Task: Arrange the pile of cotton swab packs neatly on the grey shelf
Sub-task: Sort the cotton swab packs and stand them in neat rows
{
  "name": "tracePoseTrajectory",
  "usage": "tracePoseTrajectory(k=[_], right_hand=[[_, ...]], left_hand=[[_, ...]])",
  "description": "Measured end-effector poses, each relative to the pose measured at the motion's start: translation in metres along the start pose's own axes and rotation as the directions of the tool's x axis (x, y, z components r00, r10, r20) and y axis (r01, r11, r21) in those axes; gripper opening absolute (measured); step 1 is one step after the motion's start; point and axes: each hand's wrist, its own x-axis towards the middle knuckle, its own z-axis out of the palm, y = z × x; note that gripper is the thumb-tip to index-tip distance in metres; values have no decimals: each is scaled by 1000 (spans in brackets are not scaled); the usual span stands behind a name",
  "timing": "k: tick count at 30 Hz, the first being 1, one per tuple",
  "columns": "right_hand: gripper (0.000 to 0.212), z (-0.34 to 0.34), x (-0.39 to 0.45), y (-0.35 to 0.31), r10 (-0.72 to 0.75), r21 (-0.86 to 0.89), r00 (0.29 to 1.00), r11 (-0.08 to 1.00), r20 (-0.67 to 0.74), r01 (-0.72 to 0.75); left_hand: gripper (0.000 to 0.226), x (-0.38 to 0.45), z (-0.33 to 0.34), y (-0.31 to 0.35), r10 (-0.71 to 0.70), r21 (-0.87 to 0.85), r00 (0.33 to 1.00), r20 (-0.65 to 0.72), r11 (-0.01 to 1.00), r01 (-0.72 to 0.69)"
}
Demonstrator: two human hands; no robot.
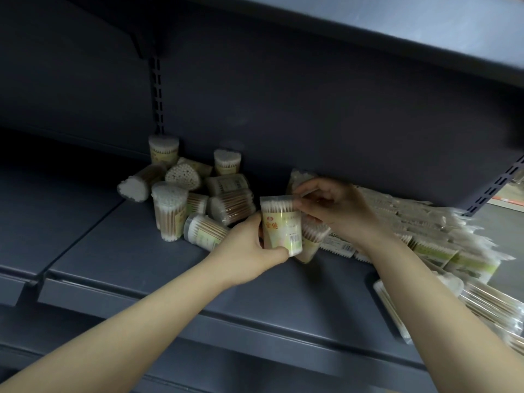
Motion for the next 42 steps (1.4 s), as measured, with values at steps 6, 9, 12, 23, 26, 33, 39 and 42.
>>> tracePoseTrajectory(k=[6,9,12,23,26,33,39,42], right_hand=[[17,-4,-2,-1,4,49,1000,999,12,-4],[23,-7,-2,-1,-19,73,1000,997,25,17],[28,-7,-1,3,-11,51,1000,999,27,9],[35,-11,7,18,14,-122,993,992,-119,-29],[37,-10,12,27,29,-164,989,985,-147,-53],[34,-10,22,35,54,-199,980,976,-192,-93],[36,-8,35,38,17,-270,966,959,-260,-90],[34,-6,47,46,16,-342,967,934,-256,-106]], left_hand=[[84,3,1,4,-5,31,997,-78,999,7],[98,6,-3,6,58,25,995,-80,998,-56],[83,8,-8,9,111,171,990,-86,981,-96],[65,12,-5,0,158,636,985,-66,768,-81],[62,14,-2,-3,178,694,982,-59,715,-88],[55,25,-4,-12,346,755,934,-84,634,-167],[44,42,-6,-8,420,867,903,-87,479,-140],[40,45,-4,-3,431,878,898,-95,461,-128]])
